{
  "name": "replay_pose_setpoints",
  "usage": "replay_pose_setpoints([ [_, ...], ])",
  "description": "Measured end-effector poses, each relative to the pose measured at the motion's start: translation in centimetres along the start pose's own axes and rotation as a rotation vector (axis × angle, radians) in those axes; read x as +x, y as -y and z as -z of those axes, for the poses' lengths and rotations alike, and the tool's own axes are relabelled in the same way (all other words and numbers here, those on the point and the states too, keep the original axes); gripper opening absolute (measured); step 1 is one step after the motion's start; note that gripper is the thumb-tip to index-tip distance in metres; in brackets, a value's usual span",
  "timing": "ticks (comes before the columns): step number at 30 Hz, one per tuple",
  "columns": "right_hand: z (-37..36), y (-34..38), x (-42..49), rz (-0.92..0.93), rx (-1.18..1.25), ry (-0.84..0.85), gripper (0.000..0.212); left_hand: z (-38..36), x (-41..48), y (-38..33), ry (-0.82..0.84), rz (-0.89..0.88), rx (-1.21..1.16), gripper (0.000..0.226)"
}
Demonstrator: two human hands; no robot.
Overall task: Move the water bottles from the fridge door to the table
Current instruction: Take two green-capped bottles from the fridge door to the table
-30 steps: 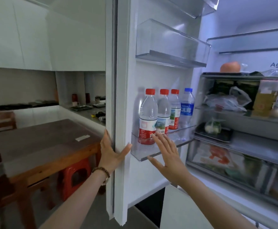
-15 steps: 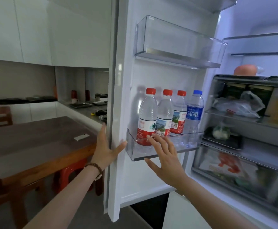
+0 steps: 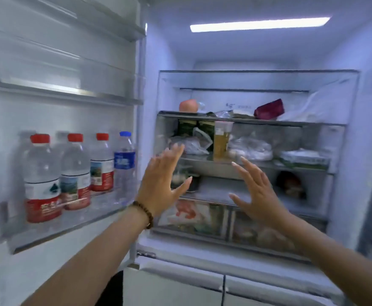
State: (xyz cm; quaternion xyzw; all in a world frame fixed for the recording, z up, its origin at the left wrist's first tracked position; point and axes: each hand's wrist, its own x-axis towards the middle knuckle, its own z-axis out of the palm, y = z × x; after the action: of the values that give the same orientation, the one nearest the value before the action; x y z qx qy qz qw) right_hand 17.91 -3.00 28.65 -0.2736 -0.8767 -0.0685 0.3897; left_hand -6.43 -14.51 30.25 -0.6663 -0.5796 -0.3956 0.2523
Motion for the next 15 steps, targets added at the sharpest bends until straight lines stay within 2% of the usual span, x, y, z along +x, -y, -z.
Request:
replay_pose_setpoints([
  [3, 8.4, -6.9, -3.6, -0.076, -0.21, 0.014, 0.072, -7.2, 3.5, -6.2, 0.08, -0.04, 0.0, 0.067],
  [7, 19.0, -12.9, -9.2, -0.247, -0.434, 0.012, 0.075, -14.4, 7.7, -16.0, 0.127, -0.16, -0.157, 0.066],
  [11, 27.1, -15.3, -15.0, -0.388, -0.604, -0.055, 0.077, -18.6, 10.8, -26.0, 0.148, -0.271, -0.339, 0.068],
  [15, 32.1, -16.3, -19.7, -0.502, -0.648, -0.146, 0.075, -20.3, 12.3, -34.5, 0.175, -0.375, -0.522, 0.072],
])
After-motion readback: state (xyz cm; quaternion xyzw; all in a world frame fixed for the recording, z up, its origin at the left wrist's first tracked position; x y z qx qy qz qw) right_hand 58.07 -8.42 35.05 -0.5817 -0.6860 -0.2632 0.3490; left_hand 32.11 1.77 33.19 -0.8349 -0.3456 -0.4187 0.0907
